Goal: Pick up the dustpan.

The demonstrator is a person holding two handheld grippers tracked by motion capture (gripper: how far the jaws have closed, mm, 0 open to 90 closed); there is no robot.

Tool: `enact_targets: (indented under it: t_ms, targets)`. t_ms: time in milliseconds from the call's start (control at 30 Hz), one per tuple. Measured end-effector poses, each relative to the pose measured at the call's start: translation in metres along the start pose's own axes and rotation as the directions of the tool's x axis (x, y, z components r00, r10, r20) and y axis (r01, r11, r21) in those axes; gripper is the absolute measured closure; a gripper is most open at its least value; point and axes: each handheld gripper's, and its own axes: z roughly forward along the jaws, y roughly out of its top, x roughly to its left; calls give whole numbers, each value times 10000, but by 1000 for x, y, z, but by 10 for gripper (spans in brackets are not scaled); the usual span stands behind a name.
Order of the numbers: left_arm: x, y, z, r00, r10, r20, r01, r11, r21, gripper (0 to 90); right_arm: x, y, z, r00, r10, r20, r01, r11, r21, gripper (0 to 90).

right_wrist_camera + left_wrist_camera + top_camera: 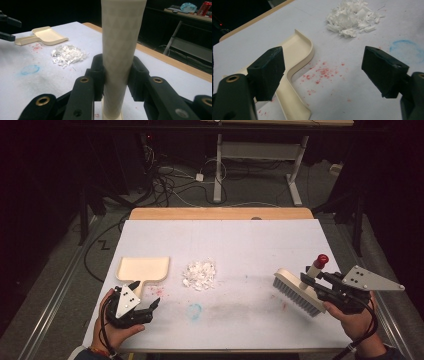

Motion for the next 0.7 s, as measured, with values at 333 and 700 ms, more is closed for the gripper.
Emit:
enact_targets:
  t_ms: [333, 700]
  targets:
    - [3, 3, -7, 9869, -1560, -404, 1579, 9863, 480, 204, 1, 1, 3, 10000, 14, 58, -15, 9999, 134, 704]
    - [37, -11, 25, 9334, -3409, -1117, 3574, 9102, 2091, 214, -1, 1, 3, 9997, 9, 236, -13, 9998, 194, 703]
